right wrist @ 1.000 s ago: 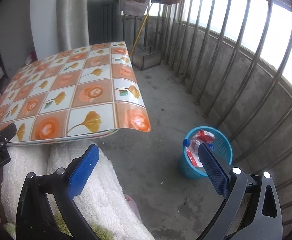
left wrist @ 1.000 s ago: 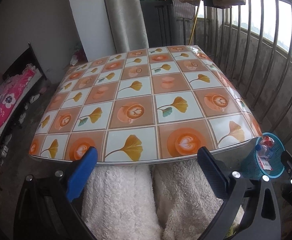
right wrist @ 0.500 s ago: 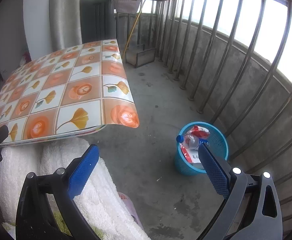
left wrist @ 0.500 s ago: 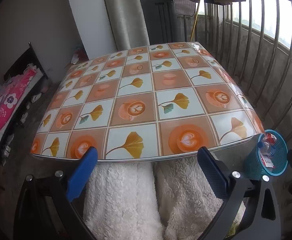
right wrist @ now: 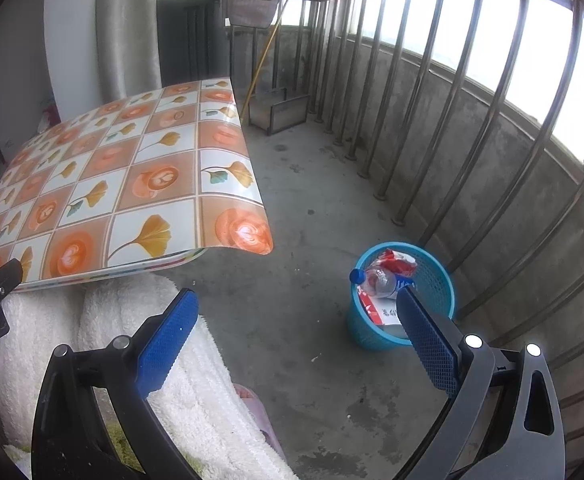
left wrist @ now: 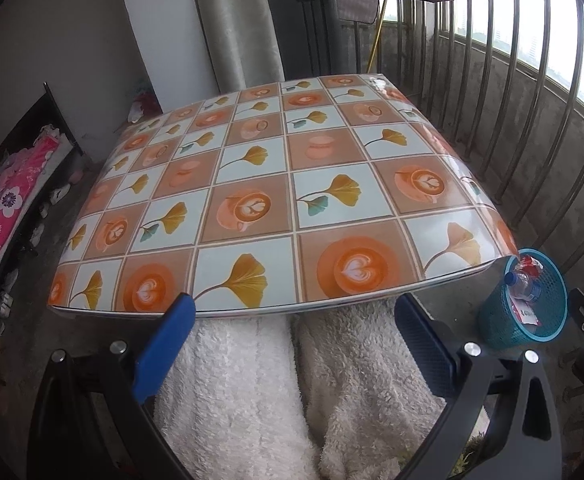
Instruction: Collect trash
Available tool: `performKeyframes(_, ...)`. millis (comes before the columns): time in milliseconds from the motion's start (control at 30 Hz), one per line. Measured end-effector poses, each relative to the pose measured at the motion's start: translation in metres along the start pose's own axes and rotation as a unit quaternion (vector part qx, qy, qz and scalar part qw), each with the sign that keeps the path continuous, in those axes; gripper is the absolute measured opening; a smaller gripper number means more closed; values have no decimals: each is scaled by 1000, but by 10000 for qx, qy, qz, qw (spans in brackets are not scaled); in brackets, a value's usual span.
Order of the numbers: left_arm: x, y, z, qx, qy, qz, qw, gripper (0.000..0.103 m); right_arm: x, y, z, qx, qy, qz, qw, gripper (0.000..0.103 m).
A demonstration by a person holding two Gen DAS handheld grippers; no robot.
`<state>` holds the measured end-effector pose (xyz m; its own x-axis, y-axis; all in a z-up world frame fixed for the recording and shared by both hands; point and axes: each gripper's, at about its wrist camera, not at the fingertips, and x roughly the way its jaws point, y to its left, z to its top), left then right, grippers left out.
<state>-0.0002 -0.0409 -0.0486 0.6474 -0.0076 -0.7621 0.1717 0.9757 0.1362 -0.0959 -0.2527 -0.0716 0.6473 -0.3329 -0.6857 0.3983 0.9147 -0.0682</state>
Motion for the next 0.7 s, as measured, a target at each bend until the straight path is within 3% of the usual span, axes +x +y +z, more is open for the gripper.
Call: performKeyframes(700, 1, -4, -1, 25, 45, -104, 9999, 97, 0, -5, 1, 32, -26, -45, 10000, 95)
